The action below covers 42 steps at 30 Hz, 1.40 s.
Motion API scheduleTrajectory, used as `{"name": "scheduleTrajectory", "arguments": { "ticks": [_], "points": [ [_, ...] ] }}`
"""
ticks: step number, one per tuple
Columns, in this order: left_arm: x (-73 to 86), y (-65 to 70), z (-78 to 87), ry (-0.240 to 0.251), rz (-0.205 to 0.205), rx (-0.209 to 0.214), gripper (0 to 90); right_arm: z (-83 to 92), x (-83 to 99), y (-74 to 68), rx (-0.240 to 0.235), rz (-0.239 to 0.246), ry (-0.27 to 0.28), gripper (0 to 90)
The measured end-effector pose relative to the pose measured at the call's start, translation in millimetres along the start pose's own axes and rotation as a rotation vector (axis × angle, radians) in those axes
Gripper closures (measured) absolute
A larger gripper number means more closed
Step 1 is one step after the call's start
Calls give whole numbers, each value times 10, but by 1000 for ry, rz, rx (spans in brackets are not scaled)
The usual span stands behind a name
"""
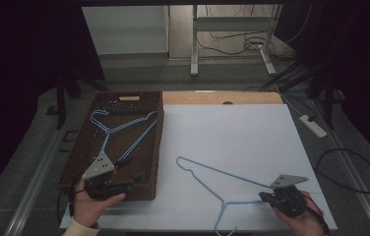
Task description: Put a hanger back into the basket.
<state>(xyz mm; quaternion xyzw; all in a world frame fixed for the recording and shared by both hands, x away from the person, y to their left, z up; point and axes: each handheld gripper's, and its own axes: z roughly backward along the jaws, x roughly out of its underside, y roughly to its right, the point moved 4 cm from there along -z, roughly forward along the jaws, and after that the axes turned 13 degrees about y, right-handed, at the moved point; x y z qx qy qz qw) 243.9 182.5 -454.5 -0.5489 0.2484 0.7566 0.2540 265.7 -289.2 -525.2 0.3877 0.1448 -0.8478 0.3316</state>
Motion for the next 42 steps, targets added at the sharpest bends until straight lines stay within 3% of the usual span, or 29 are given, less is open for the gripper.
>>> {"name": "scheduleTrajectory", "arguments": {
  "ticks": [2,5,12,17,27,42],
  "points": [
    [4,-2,-4,-2,1,0,343,46,63,82,45,-4,-10,900],
    [0,1,4,0,-1,0,343,79,161,170,69,-30,-27,900],
    [9,6,-8,-4,-3,2,343,46,214,213,85,-45,-9,900],
    [7,4,-8,-3,-2,1,343,-26,153,324,104,-50,-3,900],
    [12,5,-11,-5,-3,1,343,-275,-70,685,153,-79,-7,900],
    [14,15,-20,-9,-7,3,343,-622,-374,985,203,-78,-24,900]
  ]
}}
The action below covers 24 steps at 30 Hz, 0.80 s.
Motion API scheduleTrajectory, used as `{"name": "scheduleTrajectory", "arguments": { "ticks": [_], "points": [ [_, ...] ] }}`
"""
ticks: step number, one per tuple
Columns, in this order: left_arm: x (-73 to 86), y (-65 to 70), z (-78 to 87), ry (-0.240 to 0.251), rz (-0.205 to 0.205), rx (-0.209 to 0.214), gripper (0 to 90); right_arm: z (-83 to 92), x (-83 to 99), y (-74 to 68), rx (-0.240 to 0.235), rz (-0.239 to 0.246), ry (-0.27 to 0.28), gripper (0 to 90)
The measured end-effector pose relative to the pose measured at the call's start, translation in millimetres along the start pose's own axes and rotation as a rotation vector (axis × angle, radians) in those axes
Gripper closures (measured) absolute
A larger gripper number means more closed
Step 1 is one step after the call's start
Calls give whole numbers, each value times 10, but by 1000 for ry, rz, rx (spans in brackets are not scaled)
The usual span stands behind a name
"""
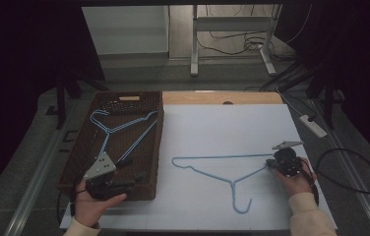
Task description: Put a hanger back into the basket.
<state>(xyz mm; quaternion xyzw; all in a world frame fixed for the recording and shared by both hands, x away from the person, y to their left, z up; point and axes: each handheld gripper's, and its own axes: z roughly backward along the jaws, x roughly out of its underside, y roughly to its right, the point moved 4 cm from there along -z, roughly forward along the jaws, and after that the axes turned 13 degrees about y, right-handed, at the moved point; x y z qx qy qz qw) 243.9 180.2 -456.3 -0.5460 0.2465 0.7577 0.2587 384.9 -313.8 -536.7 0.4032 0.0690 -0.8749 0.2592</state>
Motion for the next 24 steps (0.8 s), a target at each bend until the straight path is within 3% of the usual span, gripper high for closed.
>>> {"name": "scheduleTrajectory", "arguments": {
  "ticks": [3,6,9,11,12,13,14,15,16,17,20,21,24],
  "points": [
    [-3,3,2,2,0,0,343,-18,-15,-4,4,-1,11,900],
    [-4,1,4,3,0,-1,343,23,-52,-131,-32,-1,46,900],
    [-1,-4,6,1,0,-2,343,65,-150,-399,-79,57,68,900],
    [-5,-4,13,4,2,-2,343,54,-245,-646,-144,83,76,900],
    [-5,-4,13,4,2,-2,343,54,-245,-646,-144,83,76,900],
    [-11,-3,20,7,1,-2,343,15,-317,-846,-195,109,70,900],
    [-13,-4,23,8,1,-2,343,-11,-352,-943,-216,125,67,900],
    [-13,-4,23,8,1,-2,343,-11,-352,-943,-216,125,67,900],
    [-14,-5,24,8,1,-2,343,-40,-387,-1039,-236,138,65,900],
    [-12,-7,24,8,1,-2,343,-117,-458,-1248,-279,167,53,900],
    [-9,-8,24,7,0,-1,343,-210,-533,-1455,-311,202,38,900],
    [-9,-8,24,7,0,-1,344,-210,-533,-1455,-311,202,38,900],
    [-15,-10,32,10,0,-1,343,-420,-630,-1695,-342,232,6,900]
  ]
}}
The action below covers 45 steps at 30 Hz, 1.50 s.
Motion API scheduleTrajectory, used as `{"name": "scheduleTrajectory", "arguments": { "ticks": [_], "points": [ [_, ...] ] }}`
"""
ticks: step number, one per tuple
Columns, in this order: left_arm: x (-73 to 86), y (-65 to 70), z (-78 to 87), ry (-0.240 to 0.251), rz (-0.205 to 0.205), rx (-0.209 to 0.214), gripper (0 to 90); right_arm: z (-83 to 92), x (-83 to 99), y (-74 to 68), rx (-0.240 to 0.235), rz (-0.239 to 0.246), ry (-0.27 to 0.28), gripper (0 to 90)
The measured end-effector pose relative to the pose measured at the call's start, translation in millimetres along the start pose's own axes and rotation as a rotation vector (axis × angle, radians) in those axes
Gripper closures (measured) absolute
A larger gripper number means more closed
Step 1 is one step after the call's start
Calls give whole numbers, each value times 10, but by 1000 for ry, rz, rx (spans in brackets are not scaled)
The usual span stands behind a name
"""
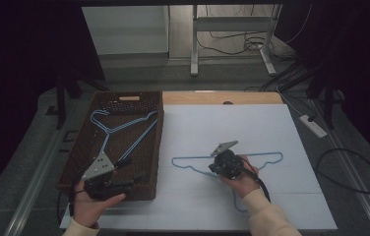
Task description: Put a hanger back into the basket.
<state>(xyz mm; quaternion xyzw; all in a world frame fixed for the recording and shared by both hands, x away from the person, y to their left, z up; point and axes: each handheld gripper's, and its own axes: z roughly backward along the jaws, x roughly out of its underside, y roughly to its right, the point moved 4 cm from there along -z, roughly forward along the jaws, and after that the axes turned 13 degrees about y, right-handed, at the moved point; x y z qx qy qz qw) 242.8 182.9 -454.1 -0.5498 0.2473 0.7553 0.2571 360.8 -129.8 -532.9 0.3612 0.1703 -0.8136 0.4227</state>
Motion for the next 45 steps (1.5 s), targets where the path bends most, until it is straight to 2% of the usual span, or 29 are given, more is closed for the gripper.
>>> {"name": "scheduleTrajectory", "arguments": {
  "ticks": [1,5,8,19,25,29,32,35,36,38,40,42,45],
  "points": [
    [-2,0,3,2,1,0,343,0,0,0,0,0,0,900],
    [-4,-12,15,4,1,-2,344,-189,-16,-48,-15,1,-39,900],
    [-2,-18,16,4,2,-3,344,-201,-11,-46,-9,-5,-37,900],
    [-10,-12,21,7,1,-4,344,-36,139,-199,-107,-22,-39,900],
    [-11,-5,19,6,-2,-3,343,114,270,-339,-160,8,-46,900],
    [-11,2,17,6,-2,-4,343,241,307,-340,-123,29,-15,900],
    [-11,-5,22,7,1,-4,343,454,350,-298,-57,18,13,859],
    [-9,-9,23,8,3,-6,343,685,461,-238,14,-26,26,794],
    [-9,-8,24,8,2,-6,343,771,519,-210,52,-46,23,721],
    [-13,-3,25,8,1,-5,343,889,604,-189,100,-99,15,637],
    [-14,-2,23,9,1,-4,343,965,672,-185,116,-140,13,572],
    [-14,2,17,7,-1,-3,342,1003,728,-193,132,-149,-5,554],
    [-14,-3,15,8,0,-2,343,998,780,-227,130,-169,-40,540]
  ]
}}
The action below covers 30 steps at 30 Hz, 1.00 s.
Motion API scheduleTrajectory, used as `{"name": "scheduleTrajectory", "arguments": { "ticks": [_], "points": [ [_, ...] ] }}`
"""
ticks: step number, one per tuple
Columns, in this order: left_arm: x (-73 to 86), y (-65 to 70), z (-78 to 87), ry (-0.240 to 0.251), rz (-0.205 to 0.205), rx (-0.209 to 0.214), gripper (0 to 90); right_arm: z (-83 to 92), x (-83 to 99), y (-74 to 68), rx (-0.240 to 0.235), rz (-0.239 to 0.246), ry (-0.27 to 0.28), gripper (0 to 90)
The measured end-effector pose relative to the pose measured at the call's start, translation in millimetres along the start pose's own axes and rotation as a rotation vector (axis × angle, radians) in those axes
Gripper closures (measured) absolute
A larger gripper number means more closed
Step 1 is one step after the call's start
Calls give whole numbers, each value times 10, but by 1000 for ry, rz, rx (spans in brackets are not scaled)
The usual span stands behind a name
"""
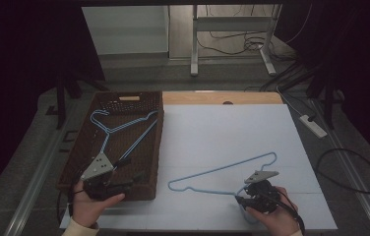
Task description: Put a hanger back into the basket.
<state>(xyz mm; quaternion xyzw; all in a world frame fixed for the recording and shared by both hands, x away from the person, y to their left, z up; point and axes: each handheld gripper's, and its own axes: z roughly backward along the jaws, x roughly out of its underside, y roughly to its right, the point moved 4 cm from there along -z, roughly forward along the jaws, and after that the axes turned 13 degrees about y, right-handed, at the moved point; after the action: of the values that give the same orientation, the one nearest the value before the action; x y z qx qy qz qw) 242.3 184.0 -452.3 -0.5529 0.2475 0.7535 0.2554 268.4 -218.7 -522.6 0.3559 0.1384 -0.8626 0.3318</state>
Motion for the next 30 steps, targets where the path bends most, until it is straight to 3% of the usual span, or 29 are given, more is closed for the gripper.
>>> {"name": "scheduleTrajectory", "arguments": {
  "ticks": [12,18,22,28,30],
  "points": [
    [-25,-21,-40,7,-5,26,343,-147,36,-149,98,-100,-173,581],
    [-56,-12,-76,12,-13,42,343,-180,-23,-205,163,-136,-257,754],
    [-67,18,-95,10,-21,49,342,-205,-56,-172,163,-168,-295,829],
    [-86,126,-129,1,-47,63,343,-202,-76,-73,89,-192,-325,868],
    [-86,150,-141,-2,-51,67,343,-202,-76,-69,85,-190,-325,868]
  ]
}}
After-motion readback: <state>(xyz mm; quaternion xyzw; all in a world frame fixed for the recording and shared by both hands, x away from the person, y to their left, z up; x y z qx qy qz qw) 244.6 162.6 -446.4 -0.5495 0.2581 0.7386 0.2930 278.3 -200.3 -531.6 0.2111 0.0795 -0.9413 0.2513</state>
